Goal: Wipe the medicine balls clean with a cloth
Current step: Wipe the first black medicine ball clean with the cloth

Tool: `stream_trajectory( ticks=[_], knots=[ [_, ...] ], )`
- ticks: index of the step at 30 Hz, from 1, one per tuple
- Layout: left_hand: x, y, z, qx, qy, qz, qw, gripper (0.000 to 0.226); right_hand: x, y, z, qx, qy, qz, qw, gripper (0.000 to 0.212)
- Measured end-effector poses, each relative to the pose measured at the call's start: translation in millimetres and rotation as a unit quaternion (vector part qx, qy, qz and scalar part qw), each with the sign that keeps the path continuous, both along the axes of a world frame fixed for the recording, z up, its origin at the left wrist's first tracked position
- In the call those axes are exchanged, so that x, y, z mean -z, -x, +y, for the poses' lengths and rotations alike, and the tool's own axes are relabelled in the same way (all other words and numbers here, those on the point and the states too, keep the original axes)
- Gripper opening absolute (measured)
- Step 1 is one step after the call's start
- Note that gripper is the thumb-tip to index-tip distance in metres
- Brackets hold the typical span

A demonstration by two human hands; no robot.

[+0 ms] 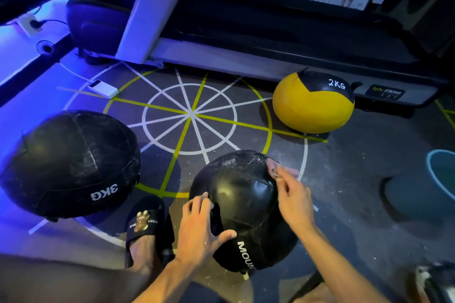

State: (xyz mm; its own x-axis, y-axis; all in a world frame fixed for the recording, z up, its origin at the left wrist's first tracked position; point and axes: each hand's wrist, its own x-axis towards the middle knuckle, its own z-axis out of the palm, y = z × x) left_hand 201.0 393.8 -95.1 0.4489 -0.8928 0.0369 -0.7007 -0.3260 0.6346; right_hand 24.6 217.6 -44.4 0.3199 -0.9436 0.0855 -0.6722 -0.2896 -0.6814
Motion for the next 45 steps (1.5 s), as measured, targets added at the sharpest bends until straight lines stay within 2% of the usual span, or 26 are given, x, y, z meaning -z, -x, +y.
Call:
stream_trajectory(
  ticks=[2,4,5,6,8,9,10,12,14,15,16,18,20,22,25,26,27,29,31,32,34,36,37,38,41,45],
  knots=[
    [-2,-7,-3,0.019,0.002,0.015,1.000,0.101,2,-13,23,-0.135,0.060,-0.008,0.989,0.041],
    [-2,-14,-4,0.028,0.001,0.036,0.999,0.102,12,-14,30,-0.278,0.151,0.025,0.948,0.041],
    [-3,-15,-3,0.028,0.005,0.049,0.998,0.100,13,-9,21,-0.296,0.179,0.035,0.938,0.040],
    [-4,-15,-3,0.030,0.010,0.063,0.998,0.098,8,-4,10,-0.263,0.163,0.032,0.950,0.039],
    [-6,-13,-5,0.035,0.015,0.069,0.997,0.096,-4,4,-12,-0.088,0.070,0.016,0.994,0.035],
    [-7,-12,-5,0.039,0.012,0.064,0.997,0.099,-7,5,-17,-0.014,0.035,0.019,0.999,0.032],
    [-7,-11,-6,0.043,0.009,0.059,0.997,0.104,-9,2,-15,-0.002,0.030,0.016,0.999,0.031],
    [-8,-12,-6,0.052,-0.005,0.055,0.997,0.110,-15,-12,5,-0.118,0.070,-0.002,0.991,0.035],
    [-8,-13,-4,0.055,-0.018,0.056,0.997,0.109,-6,-15,20,-0.278,0.134,0.048,0.950,0.039],
    [-8,-13,-4,0.057,-0.021,0.054,0.997,0.107,-3,-13,14,-0.306,0.149,0.069,0.938,0.040],
    [-8,-13,-4,0.059,-0.023,0.053,0.997,0.106,-6,-11,6,-0.287,0.139,0.071,0.945,0.041],
    [-10,-11,-7,0.065,-0.030,0.037,0.997,0.104,-12,-5,-16,-0.142,0.071,0.032,0.987,0.037],
    [-9,-8,-9,0.071,-0.036,0.014,0.997,0.103,-13,-2,-29,-0.034,0.022,0.012,0.999,0.031],
    [-8,-4,-9,0.074,-0.033,0.008,0.997,0.104,-13,-8,-21,-0.094,0.041,0.017,0.995,0.035],
    [-5,-1,-7,0.069,-0.028,-0.009,0.997,0.105,-12,-11,5,-0.291,0.079,0.044,0.953,0.040],
    [-4,0,-6,0.070,-0.023,-0.013,0.997,0.104,-10,-7,0,-0.310,0.094,0.063,0.944,0.040],
    [-5,1,-7,0.074,-0.020,-0.017,0.997,0.102,-9,-2,-9,-0.281,0.091,0.077,0.952,0.040],
    [-8,3,-9,0.087,-0.030,-0.030,0.995,0.101,-9,7,-33,-0.108,0.036,0.062,0.992,0.035],
    [-12,8,-12,0.101,-0.040,-0.037,0.993,0.101,-11,10,-39,-0.023,0.019,0.049,0.998,0.033],
    [-13,11,-13,0.105,-0.041,-0.037,0.993,0.101,-14,8,-32,-0.050,0.035,0.039,0.997,0.033],
    [-15,14,-12,0.108,-0.048,-0.034,0.992,0.100,-22,0,-6,-0.188,0.069,0.021,0.980,0.034],
    [-14,15,-10,0.108,-0.042,-0.038,0.993,0.099,-21,2,3,-0.310,0.089,0.063,0.945,0.038],
    [-14,15,-10,0.110,-0.043,-0.040,0.992,0.099,-18,4,-6,-0.321,0.087,0.082,0.939,0.041],
    [-15,17,-11,0.111,-0.044,-0.044,0.992,0.099,-17,8,-18,-0.286,0.079,0.091,0.951,0.042],
    [-14,20,-13,0.112,-0.038,-0.053,0.992,0.101,-13,21,-51,-0.079,-0.008,0.090,0.993,0.038],
    [-13,16,-14,0.118,-0.043,-0.052,0.991,0.101,-9,20,-34,-0.068,-0.009,0.050,0.996,0.037]
  ],
)
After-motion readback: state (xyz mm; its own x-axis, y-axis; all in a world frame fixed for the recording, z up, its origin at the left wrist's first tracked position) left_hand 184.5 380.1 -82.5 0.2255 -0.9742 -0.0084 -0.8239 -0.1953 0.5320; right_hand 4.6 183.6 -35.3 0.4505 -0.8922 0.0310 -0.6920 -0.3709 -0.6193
